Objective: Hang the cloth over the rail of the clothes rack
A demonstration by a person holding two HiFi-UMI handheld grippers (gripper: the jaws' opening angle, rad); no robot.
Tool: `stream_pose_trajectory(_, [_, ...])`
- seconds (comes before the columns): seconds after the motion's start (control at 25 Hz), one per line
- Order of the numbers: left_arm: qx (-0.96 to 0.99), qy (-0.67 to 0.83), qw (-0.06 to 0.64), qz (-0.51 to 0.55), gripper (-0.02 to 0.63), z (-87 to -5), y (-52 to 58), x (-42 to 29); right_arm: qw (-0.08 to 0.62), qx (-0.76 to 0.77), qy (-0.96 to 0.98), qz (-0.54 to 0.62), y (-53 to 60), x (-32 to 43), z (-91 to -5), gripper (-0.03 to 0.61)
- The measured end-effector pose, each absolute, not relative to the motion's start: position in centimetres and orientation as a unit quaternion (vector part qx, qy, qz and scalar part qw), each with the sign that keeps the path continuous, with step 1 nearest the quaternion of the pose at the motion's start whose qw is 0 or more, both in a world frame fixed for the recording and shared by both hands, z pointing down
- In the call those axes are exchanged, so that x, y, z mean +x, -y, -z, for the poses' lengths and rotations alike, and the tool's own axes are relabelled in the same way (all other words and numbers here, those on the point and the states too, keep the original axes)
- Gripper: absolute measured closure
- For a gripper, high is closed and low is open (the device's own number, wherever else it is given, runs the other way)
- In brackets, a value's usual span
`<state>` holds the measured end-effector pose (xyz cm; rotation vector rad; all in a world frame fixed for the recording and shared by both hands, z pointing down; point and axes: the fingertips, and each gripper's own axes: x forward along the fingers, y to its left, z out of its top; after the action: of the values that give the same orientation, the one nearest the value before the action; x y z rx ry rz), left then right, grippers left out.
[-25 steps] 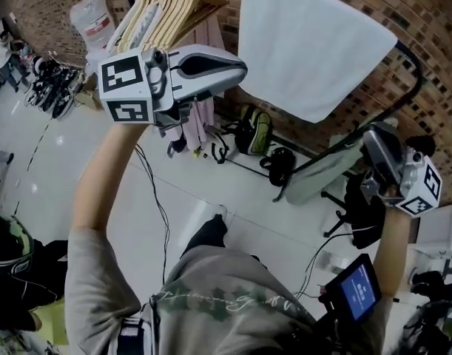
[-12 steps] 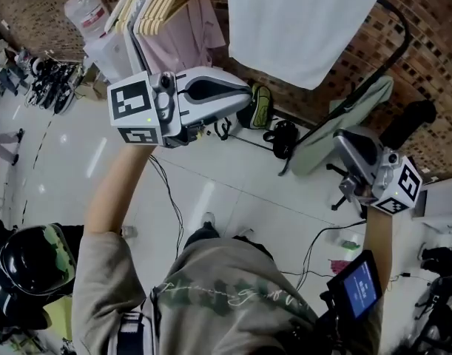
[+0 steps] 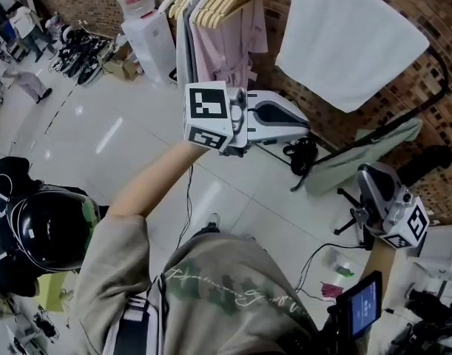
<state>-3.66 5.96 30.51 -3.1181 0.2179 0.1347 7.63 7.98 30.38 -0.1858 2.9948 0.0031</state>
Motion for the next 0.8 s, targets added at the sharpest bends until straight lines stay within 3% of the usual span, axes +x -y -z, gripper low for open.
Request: stream_pose_trajectory(0.8, [-0.998,-0.055,0.008,-0.040,0.609,-31.0,-4.9,-3.9,0.080,-0.053,-0.995,-0.011,-6.4,5.9,-29.9,0.571])
